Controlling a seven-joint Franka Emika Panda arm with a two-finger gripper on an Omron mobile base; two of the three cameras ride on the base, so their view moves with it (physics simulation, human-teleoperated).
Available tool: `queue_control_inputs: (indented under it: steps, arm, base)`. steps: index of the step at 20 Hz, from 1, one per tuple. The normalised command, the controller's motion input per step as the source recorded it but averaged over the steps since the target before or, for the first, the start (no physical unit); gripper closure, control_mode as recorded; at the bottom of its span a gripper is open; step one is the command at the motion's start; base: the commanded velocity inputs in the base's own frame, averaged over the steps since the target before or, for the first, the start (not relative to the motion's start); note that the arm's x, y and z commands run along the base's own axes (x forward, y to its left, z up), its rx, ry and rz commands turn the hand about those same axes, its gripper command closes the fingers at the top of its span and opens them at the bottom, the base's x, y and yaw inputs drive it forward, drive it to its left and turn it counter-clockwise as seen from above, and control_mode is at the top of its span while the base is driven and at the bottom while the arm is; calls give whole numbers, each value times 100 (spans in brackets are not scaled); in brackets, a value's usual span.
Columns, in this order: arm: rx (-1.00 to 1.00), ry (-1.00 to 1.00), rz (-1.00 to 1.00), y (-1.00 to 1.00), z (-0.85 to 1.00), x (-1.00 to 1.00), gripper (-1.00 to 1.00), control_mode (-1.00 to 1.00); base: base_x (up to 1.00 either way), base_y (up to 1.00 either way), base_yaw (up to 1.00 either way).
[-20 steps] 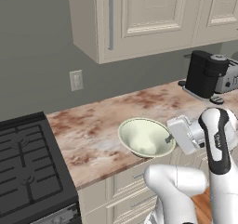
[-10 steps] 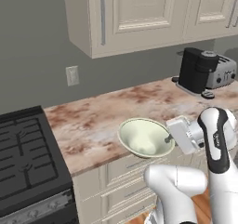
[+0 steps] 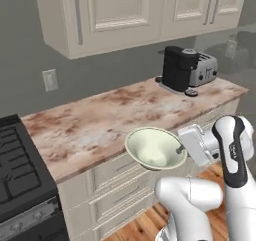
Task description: Pick the cup and bowl from the counter and place them on the counter next to the sink.
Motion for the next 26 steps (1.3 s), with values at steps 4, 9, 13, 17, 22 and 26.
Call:
queue_control_inputs:
  steps: [4, 9, 13, 17, 22, 26]
  arm:
    - [0, 0, 0, 0, 0, 0, 100, 100]
    - [0, 0, 0, 0, 0, 0, 100, 100]
    - [0, 0, 0, 0, 0, 0, 100, 100]
    - [0, 0, 0, 0, 0, 0, 100, 100]
    - [0, 0, 0, 0, 0, 0, 100, 100]
    - [0, 0, 0, 0, 0, 0, 100, 100]
  base:
    - [23, -6, -65]
    - [39, -16, -71]
    - [41, -18, -71]
    - [36, -17, -70]
    - [27, -15, -72]
    - [21, -13, -72]
